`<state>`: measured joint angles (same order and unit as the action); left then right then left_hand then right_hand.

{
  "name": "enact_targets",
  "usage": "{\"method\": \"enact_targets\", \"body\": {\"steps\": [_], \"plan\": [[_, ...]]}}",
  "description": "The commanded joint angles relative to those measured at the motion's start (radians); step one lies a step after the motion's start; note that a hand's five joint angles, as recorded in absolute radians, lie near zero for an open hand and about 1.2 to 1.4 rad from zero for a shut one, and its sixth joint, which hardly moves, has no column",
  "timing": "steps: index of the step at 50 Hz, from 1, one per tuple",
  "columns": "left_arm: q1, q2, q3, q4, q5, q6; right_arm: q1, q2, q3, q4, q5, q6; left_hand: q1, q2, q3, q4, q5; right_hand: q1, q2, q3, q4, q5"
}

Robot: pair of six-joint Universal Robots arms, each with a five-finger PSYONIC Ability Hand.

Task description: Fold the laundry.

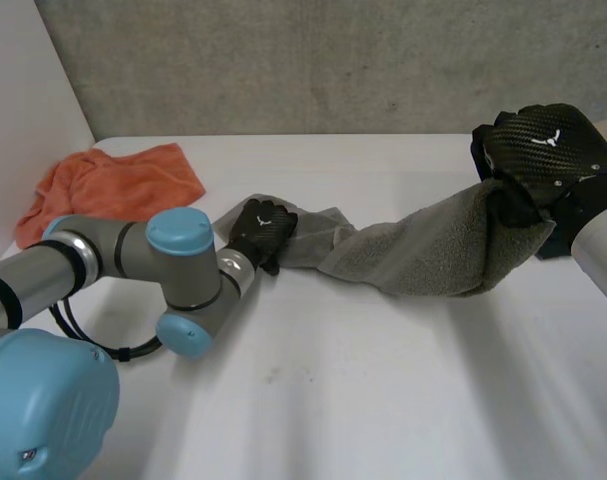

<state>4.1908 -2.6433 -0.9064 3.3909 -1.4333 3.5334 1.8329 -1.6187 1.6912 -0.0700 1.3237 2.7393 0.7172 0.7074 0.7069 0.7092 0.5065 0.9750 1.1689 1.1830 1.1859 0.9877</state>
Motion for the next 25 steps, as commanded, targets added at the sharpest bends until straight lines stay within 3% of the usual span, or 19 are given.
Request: {"method": "enact_targets", "body": {"steps": [1, 16, 19, 23, 25], "plan": [[0.000, -0.015, 0.044, 0.002, -0.004, -0.001, 0.000, 0.000, 0.007, 0.001, 0.000, 0.000, 0.342, 0.351, 0.352, 0.350, 0.378, 0.421, 0.227, 0.213, 0.210, 0.234], [0.000, -0.060, 0.122, -0.033, 0.004, 0.002, 0.000, 0.002, 0.027, 0.003, 0.000, 0.000, 0.368, 0.378, 0.378, 0.376, 0.404, 0.421, 0.227, 0.213, 0.210, 0.234], [0.000, -0.066, 0.138, -0.050, 0.002, 0.004, -0.001, 0.002, 0.028, 0.003, 0.000, 0.002, 0.678, 0.688, 0.688, 0.686, 0.714, 0.421, 0.227, 0.213, 0.210, 0.234], [-0.001, -0.037, 0.116, -0.051, -0.032, 0.015, -0.001, 0.000, 0.028, 0.003, 0.002, 0.002, 0.679, 0.689, 0.689, 0.687, 0.715, 0.421, 0.227, 0.213, 0.210, 0.234], [-0.005, 0.032, 0.072, -0.050, -0.088, 0.030, -0.003, -0.001, 0.027, 0.003, 0.002, 0.002, 0.679, 0.689, 0.689, 0.687, 0.715, 0.421, 0.227, 0.213, 0.210, 0.234]]}}
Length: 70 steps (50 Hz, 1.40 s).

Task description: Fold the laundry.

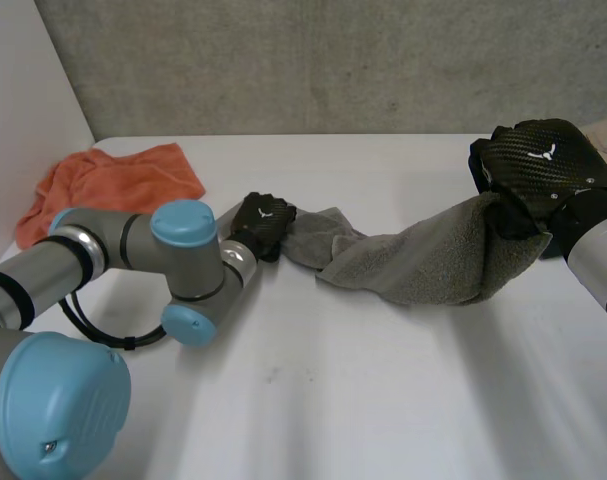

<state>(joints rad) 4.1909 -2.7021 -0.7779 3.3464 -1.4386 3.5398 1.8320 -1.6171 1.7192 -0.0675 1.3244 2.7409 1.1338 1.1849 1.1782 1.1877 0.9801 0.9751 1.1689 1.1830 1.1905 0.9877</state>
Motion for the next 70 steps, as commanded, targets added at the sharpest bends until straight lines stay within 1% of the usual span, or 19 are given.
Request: {"method": "enact_targets", "body": {"steps": [1, 5, 11, 13, 15, 20, 28, 29, 30, 32, 33, 34, 38, 41, 45, 53, 56, 61, 70], "plan": [[-0.003, 0.125, -0.082, -0.004, -0.107, 0.030, -0.002, -0.003, -0.001, 0.000, 0.001, -0.001, 0.262, 0.211, 0.218, 0.209, 0.242, 0.421, 0.227, 0.213, 0.206, 0.234], [0.021, 0.341, -0.274, 0.013, -0.189, 0.034, -0.007, -0.003, -0.013, 0.005, 0.001, -0.001, 0.262, 0.211, 0.218, 0.209, 0.242, 0.421, 0.227, 0.213, 0.206, 0.234], [0.060, 0.736, -0.619, 0.070, -0.184, 0.031, -0.088, 0.009, -0.039, 0.086, -0.010, -0.015, 0.262, 0.211, 0.218, 0.209, 0.242, 0.421, 0.227, 0.213, 0.206, 0.234], [0.058, 0.810, -0.691, 0.091, -0.175, 0.033, -0.118, 0.023, -0.056, 0.106, -0.013, -0.015, 0.262, 0.211, 0.218, 0.209, 0.242, 0.421, 0.227, 0.213, 0.206, 0.234], [0.057, 0.907, -0.792, 0.126, -0.154, 0.033, -0.155, 0.098, -0.091, 0.118, -0.028, -0.014, 0.262, 0.211, 0.218, 0.209, 0.242, 0.421, 0.227, 0.213, 0.206, 0.234], [0.043, 1.030, -0.949, 0.188, -0.120, 0.031, -0.177, 0.299, -0.225, 0.144, -0.059, -0.006, 0.262, 0.211, 0.218, 0.209, 0.242, 0.421, 0.227, 0.213, 0.206, 0.234], [-0.046, 1.073, -1.020, 0.197, -0.125, 0.030, -0.158, 0.589, -0.481, 0.135, -0.051, 0.051, 0.262, 0.211, 0.218, 0.209, 0.242, 0.421, 0.227, 0.213, 0.206, 0.234], [-0.054, 1.071, -1.021, 0.196, -0.126, 0.031, -0.157, 0.615, -0.506, 0.127, -0.045, 0.068, 0.262, 0.211, 0.218, 0.209, 0.242, 0.277, 0.083, 0.069, 0.061, 0.090], [-0.060, 1.071, -1.021, 0.196, -0.128, 0.031, -0.155, 0.662, -0.545, 0.112, -0.025, 0.100, 0.262, 0.211, 0.218, 0.209, 0.242, -0.242, -0.436, -0.450, -0.457, -0.429], [-0.072, 1.067, -1.023, 0.194, -0.129, 0.031, -0.155, 0.701, -0.573, 0.103, 0.010, 0.115, 0.262, 0.211, 0.218, 0.209, 0.242, -0.715, -0.909, -0.923, -0.930, -0.902], [-0.075, 1.065, -1.023, 0.194, -0.129, 0.031, -0.155, 0.715, -0.585, 0.101, 0.036, 0.118, 0.262, 0.211, 0.218, 0.209, 0.242, -0.801, -0.994, -1.008, -1.016, -0.988], [-0.078, 1.065, -1.023, 0.194, -0.129, 0.031, -0.154, 0.730, -0.598, 0.101, 0.103, 0.120, 0.262, 0.211, 0.218, 0.209, 0.242, -0.801, -0.994, -1.008, -1.016, -0.988], [-0.092, 1.068, -1.025, 0.192, -0.131, 0.034, -0.111, 0.668, -0.586, 0.101, 0.235, 0.115, 0.262, 0.211, 0.218, 0.209, 0.242, -0.801, -0.994, -1.008, -1.016, -0.988], [-0.097, 1.074, -1.023, 0.192, -0.131, 0.036, -0.071, 0.579, -0.540, 0.107, 0.251, 0.114, 0.262, 0.211, 0.218, 0.209, 0.242, -0.801, -0.994, -1.008, -1.016, -0.988], [-0.097, 1.085, -1.021, 0.194, -0.131, 0.039, -0.027, 0.421, -0.405, 0.133, 0.225, 0.100, 0.262, 0.211, 0.218, 0.209, 0.242, -0.801, -0.994, -1.008, -1.016, -0.988], [-0.094, 1.099, -1.021, 0.200, -0.128, 0.037, 0.088, 0.182, -0.078, 0.226, 0.093, 0.178, 0.262, 0.211, 0.218, 0.209, 0.242, -0.801, -0.994, -1.008, -1.016, -0.988], [-0.089, 1.098, -1.020, 0.202, -0.126, 0.037, 0.133, 0.166, 0.017, 0.174, 0.081, 0.177, 0.262, 0.211, 0.218, 0.209, 0.242, -0.761, -0.955, -0.969, -0.977, -0.948], [-0.078, 1.088, -1.015, 0.206, -0.126, 0.039, 0.266, 0.183, 0.189, -0.049, 0.075, 0.085, 0.262, 0.211, 0.218, 0.209, 0.242, -0.392, -0.586, -0.600, -0.607, -0.579], [-0.031, 1.062, -1.011, 0.205, -0.125, 0.042, 0.328, 0.318, 0.267, -0.173, 0.079, -0.202, 0.262, 0.211, 0.218, 0.209, 0.242, -0.291, -0.485, -0.499, -0.507, -0.478]]}}
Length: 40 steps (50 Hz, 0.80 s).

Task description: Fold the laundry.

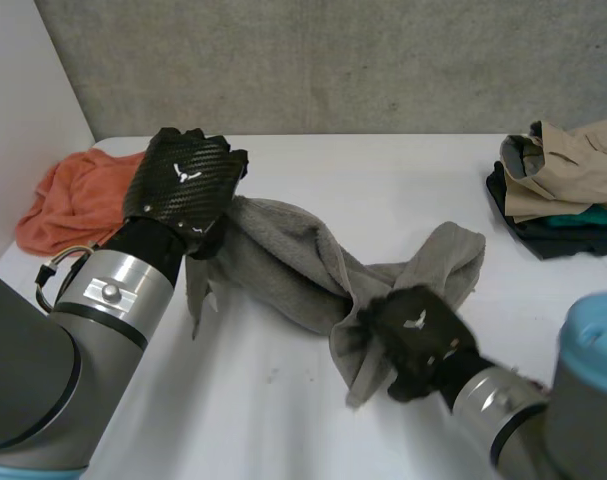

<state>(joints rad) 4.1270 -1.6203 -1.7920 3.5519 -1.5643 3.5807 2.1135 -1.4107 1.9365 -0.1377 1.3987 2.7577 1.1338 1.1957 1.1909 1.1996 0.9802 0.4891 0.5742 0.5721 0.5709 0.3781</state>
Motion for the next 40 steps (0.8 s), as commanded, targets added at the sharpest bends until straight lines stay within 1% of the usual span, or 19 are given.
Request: {"method": "enact_targets", "body": {"steps": [1, 6, 13, 15, 17, 18, 19, 22, 25, 28, 29, 30, 32, 33, 34, 37, 38, 40], "plan": [[0.033, -0.021, 0.003, -0.001, 0.001, 0.001, 0.048, 0.119, 0.047, -0.108, 0.005, -0.225, 0.262, 0.201, 0.205, 0.197, 0.242, 0.195, 0.110, 0.112, 0.113, 0.131], [0.033, -0.026, 0.003, -0.001, 0.001, 0.001, 0.049, 0.136, 0.041, -0.186, 0.002, -0.231, 0.262, 0.201, 0.205, 0.197, 0.242, 0.195, 0.110, 0.112, 0.113, 0.131], [0.035, -0.027, 0.003, -0.001, 0.001, 0.001, 0.052, 0.223, 0.003, -0.263, 0.005, -0.247, 0.262, 0.201, 0.205, 0.197, 0.242, 0.206, 0.121, 0.123, 0.125, 0.143], [0.035, -0.027, 0.003, -0.001, 0.001, 0.001, 0.052, 0.242, -0.011, -0.273, 0.006, -0.254, 0.262, 0.201, 0.205, 0.197, 0.242, 0.341, 0.256, 0.258, 0.259, 0.277], [0.035, -0.027, 0.003, -0.001, 0.001, 0.001, 0.052, 0.257, -0.020, -0.286, 0.009, -0.265, 0.262, 0.201, 0.205, 0.197, 0.242, 0.555, 0.470, 0.472, 0.473, 0.491], [0.036, -0.027, 0.003, -0.001, 0.001, 0.001, 0.049, 0.269, -0.030, -0.301, 0.016, -0.283, 0.262, 0.201, 0.205, 0.197, 0.242, 0.783, 0.697, 0.700, 0.701, 0.719], [0.036, -0.026, 0.003, -0.002, 0.001, 0.001, 0.048, 0.272, -0.033, -0.309, 0.016, -0.294, 0.262, 0.201, 0.205, 0.197, 0.242, 0.906, 0.821, 0.823, 0.824, 0.842], [0.038, -0.026, 0.002, -0.002, -0.002, 0.001, 0.036, 0.276, -0.053, -0.315, 0.028, -0.337, 0.262, 0.201, 0.205, 0.197, 0.242, 0.907, 0.822, 0.824, 0.825, 0.844], [0.045, -0.020, 0.000, -0.004, -0.005, 0.001, 0.030, 0.265, -0.059, -0.310, 0.051, -0.345, 0.262, 0.201, 0.205, 0.197, 0.242, 0.907, 0.822, 0.824, 0.825, 0.844], [0.052, -0.013, -0.006, -0.015, -0.006, 0.003, -0.009, 0.208, -0.063, -0.287, 0.083, -0.339, 0.262, 0.201, 0.205, 0.197, 0.242, 0.907, 0.822, 0.824, 0.825, 0.844], [0.055, -0.012, -0.007, -0.018, -0.006, 0.004, -0.029, 0.173, -0.063, -0.274, 0.089, -0.337, 0.262, 0.201, 0.205, 0.197, 0.242, 0.907, 0.822, 0.824, 0.825, 0.844], [0.059, -0.006, -0.013, -0.022, -0.008, 0.006, -0.080, 0.080, -0.067, -0.232, 0.095, -0.339, 0.262, 0.201, 0.205, 0.197, 0.242, 0.907, 0.822, 0.824, 0.825, 0.844], [0.064, 0.010, -0.023, -0.039, -0.013, 0.007, -0.145, -0.012, -0.074, -0.165, 0.091, -0.337, 0.262, 0.201, 0.205, 0.197, 0.242, 0.907, 0.822, 0.824, 0.825, 0.844], [0.067, 0.022, -0.026, -0.053, -0.016, 0.010, -0.171, -0.052, -0.083, -0.120, 0.089, -0.337, 0.262, 0.201, 0.205, 0.197, 0.242, 0.907, 0.822, 0.824, 0.825, 0.844], [0.079, 0.046, -0.038, -0.082, -0.017, 0.018, -0.220, -0.097, -0.114, -0.026, 0.088, -0.336, 0.262, 0.201, 0.205, 0.197, 0.242, 0.907, 0.822, 0.824, 0.825, 0.844], [0.108, 0.072, -0.049, -0.139, -0.016, 0.035, -0.276, -0.108, -0.171, 0.146, 0.085, -0.339, 0.262, 0.201, 0.205, 0.197, 0.242, 0.907, 0.822, 0.824, 0.825, 0.844], [0.125, 0.079, -0.053, -0.178, -0.013, 0.046, -0.299, -0.106, -0.200, 0.265, 0.077, -0.346, 0.262, 0.201, 0.205, 0.197, 0.242, 0.907, 0.822, 0.824, 0.825, 0.844], [0.133, 0.079, -0.058, -0.215, -0.011, 0.059, -0.314, -0.097, -0.224, 0.364, 0.074, -0.352, 0.262, 0.201, 0.205, 0.197, 0.242, 0.907, 0.822, 0.824, 0.825, 0.844]]}}
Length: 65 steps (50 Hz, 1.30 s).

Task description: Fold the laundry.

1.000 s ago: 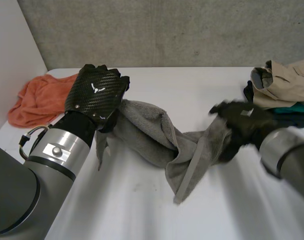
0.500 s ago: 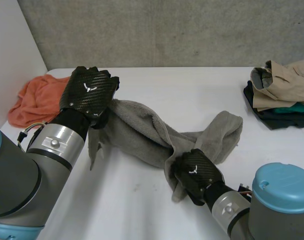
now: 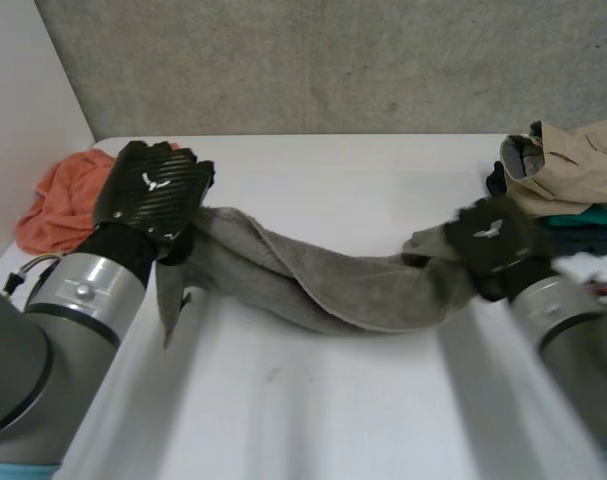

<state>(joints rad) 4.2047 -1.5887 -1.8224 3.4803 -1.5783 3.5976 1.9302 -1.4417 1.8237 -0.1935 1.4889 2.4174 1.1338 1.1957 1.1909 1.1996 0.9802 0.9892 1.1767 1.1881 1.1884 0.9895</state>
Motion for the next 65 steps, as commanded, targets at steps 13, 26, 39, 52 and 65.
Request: {"method": "enact_targets", "body": {"steps": [13, 26, 39, 52, 65], "plan": [[0.069, -0.378, 0.201, -0.139, 0.000, 0.240, -0.134, 0.266, -0.458, 0.370, 0.005, -0.062, 0.262, 0.201, 0.205, 0.197, 0.242, 0.407, 0.220, 0.208, 0.208, 0.232], [0.107, -0.583, 0.885, 0.439, -0.005, 0.375, -0.129, 0.429, -0.920, -0.326, 0.094, 0.100, 0.262, 0.201, 0.205, 0.197, 0.242, 0.407, 0.220, 0.208, 0.208, 0.232], [0.101, -0.456, 0.591, 0.513, -0.002, 0.244, -0.091, 0.406, -0.772, -0.477, 0.065, 0.167, 0.262, 0.201, 0.205, 0.197, 0.242, 0.407, 0.220, 0.208, 0.208, 0.232], [0.092, -0.430, 0.085, 0.514, 0.006, 0.248, -0.108, 0.317, -0.267, -0.157, -0.030, 0.175, 0.262, 0.201, 0.205, 0.197, 0.242, 0.407, 0.220, 0.208, 0.208, 0.232], [0.054, -0.422, -0.127, 0.479, 0.004, 0.259, -0.241, 0.268, -0.103, 0.052, -0.088, 0.175, 0.058, -0.003, 0.001, -0.007, 0.038, 0.407, 0.220, 0.208, 0.208, 0.232]]}}
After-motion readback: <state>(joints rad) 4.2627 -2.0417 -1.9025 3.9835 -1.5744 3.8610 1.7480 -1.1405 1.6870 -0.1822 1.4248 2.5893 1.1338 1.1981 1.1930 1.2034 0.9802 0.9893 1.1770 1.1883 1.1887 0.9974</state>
